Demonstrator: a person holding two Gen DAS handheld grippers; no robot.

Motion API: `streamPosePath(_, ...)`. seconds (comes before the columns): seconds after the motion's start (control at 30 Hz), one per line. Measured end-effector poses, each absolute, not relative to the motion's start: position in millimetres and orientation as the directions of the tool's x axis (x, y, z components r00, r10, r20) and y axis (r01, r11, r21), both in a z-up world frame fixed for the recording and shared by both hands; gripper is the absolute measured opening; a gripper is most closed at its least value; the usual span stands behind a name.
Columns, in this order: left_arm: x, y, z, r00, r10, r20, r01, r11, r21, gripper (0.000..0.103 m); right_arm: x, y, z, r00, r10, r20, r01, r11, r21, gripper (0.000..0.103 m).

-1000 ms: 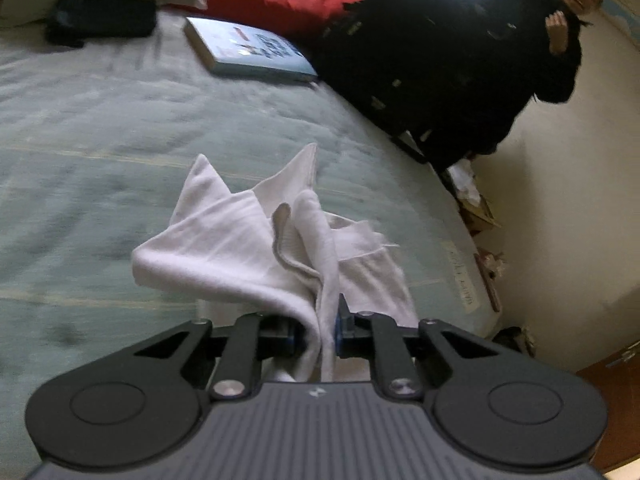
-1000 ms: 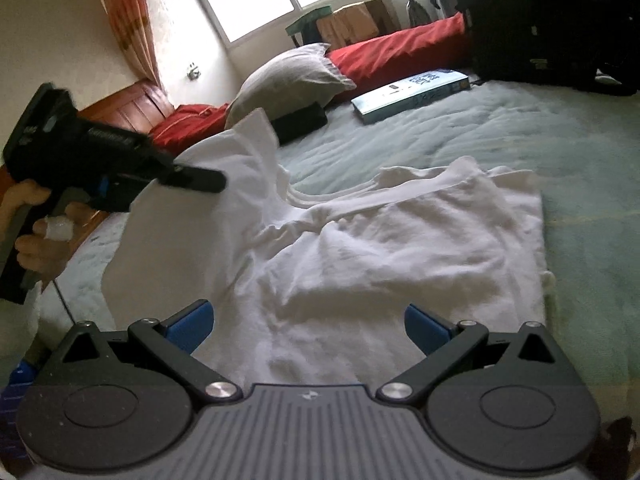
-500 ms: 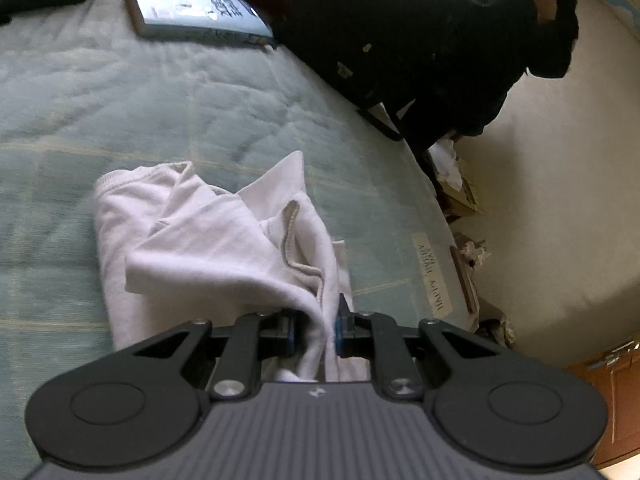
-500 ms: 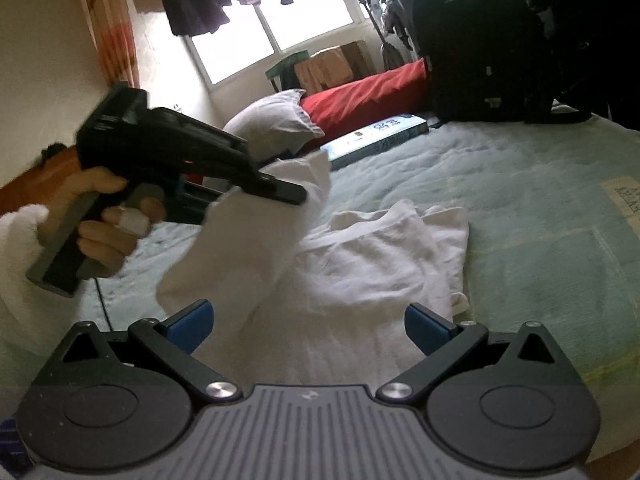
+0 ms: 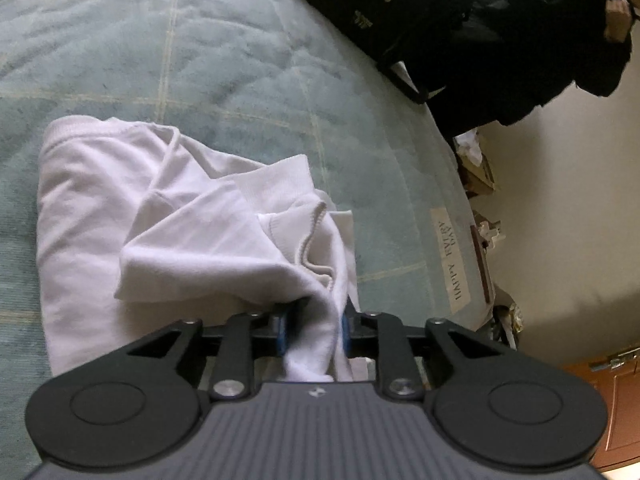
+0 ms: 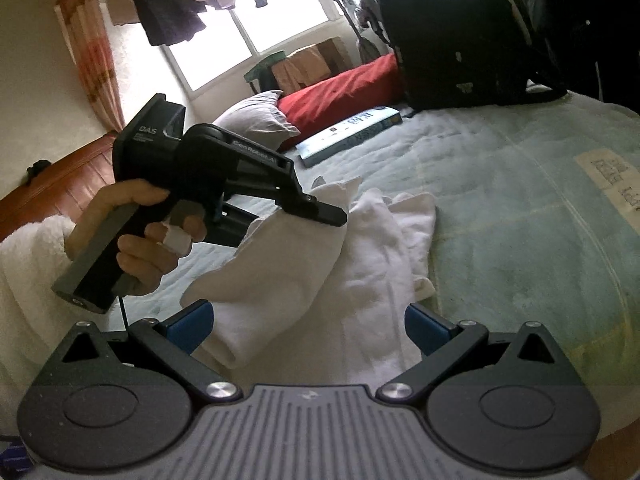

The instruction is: Fold clothes

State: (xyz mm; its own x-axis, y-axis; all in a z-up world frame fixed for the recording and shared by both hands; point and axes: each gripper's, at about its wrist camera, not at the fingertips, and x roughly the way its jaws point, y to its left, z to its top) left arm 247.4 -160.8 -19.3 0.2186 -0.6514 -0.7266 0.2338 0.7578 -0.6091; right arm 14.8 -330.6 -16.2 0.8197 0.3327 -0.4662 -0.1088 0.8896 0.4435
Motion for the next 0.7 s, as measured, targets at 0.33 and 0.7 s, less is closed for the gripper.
streamPosePath(0.33, 244.8, -174.3, -9.5, 0.202, -0.676, -0.709, 0.319, 0.729, -0.605, 0.048, 14.5, -330.0, -20.2, 0.814, 0.325, -0.482, -0.095, 0.893, 0.441, 0.103)
streamPosePath(0.7, 215.9, -161.7, 23.6, 0.264, -0.709, -0.654, 0.498, 0.681, -0.538, 0.067, 13.2, -330.4, -20.4, 0.814, 0.321, -0.485, -0.094, 0.896, 0.434, 0.103)
